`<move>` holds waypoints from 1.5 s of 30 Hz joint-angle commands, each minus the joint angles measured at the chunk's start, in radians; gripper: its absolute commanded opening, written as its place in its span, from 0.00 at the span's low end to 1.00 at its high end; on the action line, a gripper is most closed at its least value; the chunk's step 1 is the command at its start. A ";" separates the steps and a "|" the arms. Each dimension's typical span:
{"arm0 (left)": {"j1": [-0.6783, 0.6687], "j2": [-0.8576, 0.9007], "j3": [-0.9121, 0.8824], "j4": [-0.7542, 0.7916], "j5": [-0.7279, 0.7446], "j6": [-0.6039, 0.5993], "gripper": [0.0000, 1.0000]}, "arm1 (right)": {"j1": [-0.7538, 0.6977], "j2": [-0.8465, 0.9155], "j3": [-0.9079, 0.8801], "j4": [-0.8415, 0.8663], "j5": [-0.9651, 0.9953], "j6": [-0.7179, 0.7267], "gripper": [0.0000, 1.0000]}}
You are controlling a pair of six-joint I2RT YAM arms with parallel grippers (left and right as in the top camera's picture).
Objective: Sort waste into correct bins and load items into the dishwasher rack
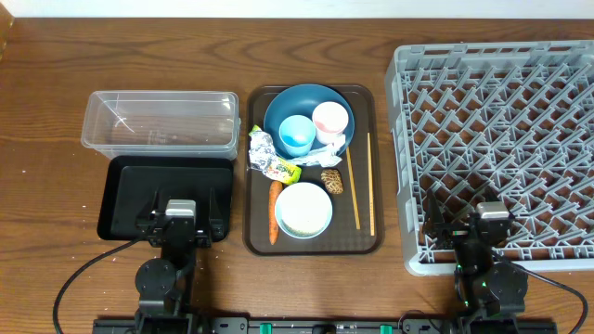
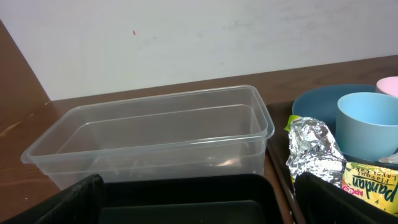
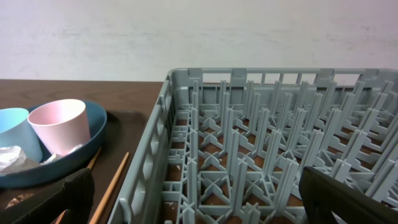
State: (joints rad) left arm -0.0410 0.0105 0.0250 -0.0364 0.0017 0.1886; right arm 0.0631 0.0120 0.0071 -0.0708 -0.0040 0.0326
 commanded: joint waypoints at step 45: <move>0.005 0.336 0.401 0.014 0.184 -0.033 0.98 | -0.027 -0.005 -0.002 -0.004 -0.001 -0.012 0.99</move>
State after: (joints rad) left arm -0.0406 0.2264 0.3218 -0.0051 0.1200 0.1722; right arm 0.0631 0.0120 0.0071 -0.0708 -0.0040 0.0326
